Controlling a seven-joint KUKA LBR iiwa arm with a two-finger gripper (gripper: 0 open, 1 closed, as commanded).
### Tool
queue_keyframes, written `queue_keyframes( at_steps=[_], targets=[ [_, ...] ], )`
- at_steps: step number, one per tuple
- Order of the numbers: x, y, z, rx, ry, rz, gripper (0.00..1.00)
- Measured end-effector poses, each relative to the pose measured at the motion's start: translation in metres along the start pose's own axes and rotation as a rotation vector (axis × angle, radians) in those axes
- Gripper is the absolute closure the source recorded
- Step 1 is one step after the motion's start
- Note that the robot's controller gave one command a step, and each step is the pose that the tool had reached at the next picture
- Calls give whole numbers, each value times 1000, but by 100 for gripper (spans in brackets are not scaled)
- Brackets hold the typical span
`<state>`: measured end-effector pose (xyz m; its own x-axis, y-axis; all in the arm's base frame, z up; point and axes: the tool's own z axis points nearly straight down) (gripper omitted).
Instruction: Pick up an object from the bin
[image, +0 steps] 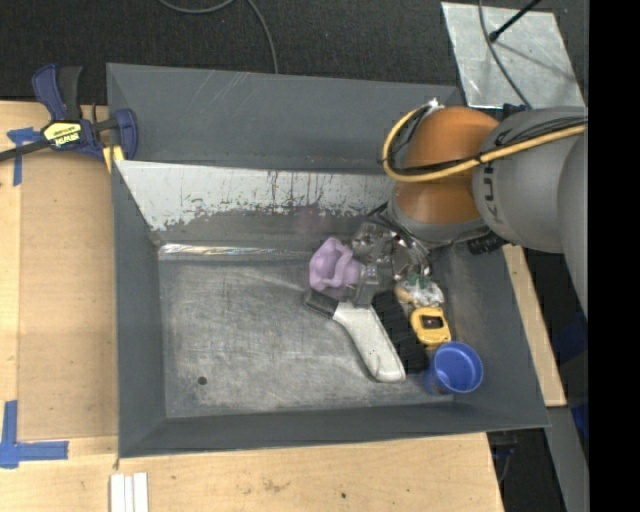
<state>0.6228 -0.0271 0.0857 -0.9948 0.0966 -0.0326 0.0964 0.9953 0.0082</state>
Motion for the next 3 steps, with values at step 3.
queue_keyframes(
  at_steps=[3],
  targets=[
    [3, 11, -59, 7, 21, 5, 100]
  ],
)
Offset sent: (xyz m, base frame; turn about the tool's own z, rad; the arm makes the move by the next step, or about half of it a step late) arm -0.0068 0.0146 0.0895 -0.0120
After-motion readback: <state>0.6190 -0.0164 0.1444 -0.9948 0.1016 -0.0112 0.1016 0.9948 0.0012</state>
